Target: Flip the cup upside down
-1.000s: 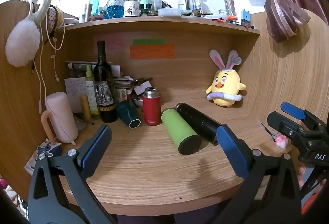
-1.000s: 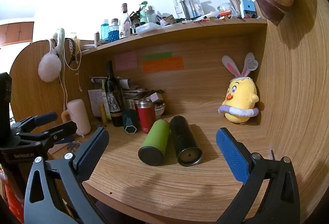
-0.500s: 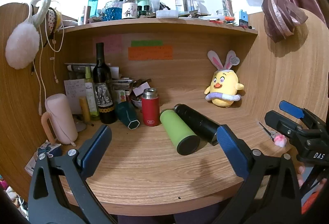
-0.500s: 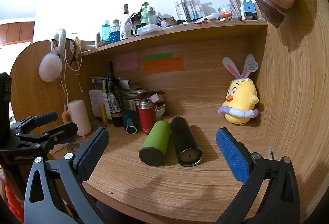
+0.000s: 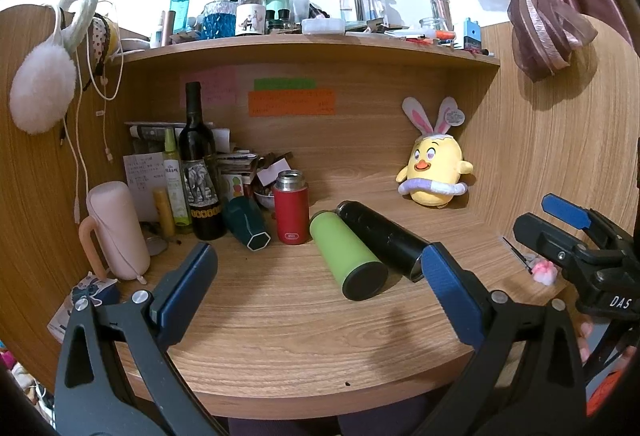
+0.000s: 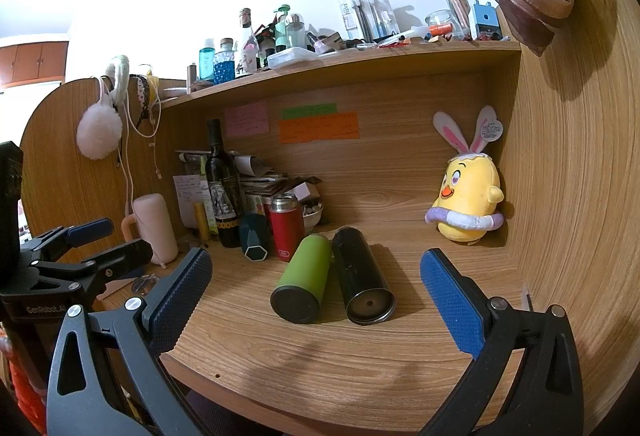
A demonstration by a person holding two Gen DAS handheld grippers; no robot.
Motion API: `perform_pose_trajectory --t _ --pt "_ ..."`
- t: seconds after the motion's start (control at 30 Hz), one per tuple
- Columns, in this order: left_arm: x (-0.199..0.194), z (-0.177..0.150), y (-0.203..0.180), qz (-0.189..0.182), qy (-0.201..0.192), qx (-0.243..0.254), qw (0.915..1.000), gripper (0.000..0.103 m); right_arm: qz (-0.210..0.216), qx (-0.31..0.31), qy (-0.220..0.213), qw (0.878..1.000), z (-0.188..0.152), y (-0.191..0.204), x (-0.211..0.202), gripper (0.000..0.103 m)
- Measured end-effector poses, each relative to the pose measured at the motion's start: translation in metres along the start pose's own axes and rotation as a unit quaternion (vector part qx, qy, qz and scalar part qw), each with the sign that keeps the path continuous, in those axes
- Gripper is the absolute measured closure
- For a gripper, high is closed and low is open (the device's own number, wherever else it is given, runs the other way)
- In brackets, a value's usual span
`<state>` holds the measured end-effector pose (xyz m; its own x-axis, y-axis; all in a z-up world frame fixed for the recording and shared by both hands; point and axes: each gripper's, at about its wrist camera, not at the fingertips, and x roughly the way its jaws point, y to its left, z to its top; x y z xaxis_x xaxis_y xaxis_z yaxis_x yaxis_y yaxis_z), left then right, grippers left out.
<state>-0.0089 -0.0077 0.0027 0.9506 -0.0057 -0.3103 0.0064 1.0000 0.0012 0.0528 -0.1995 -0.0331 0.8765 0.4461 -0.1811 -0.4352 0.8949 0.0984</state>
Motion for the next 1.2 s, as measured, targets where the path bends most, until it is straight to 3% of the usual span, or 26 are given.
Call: perform_pose_trajectory --t 1.2 --pt "-0.0026 0.001 0.0024 0.001 -0.005 0.002 1.0 0.0 -0.001 -0.001 -0.001 1.0 0.0008 0.0004 -0.0016 0.0"
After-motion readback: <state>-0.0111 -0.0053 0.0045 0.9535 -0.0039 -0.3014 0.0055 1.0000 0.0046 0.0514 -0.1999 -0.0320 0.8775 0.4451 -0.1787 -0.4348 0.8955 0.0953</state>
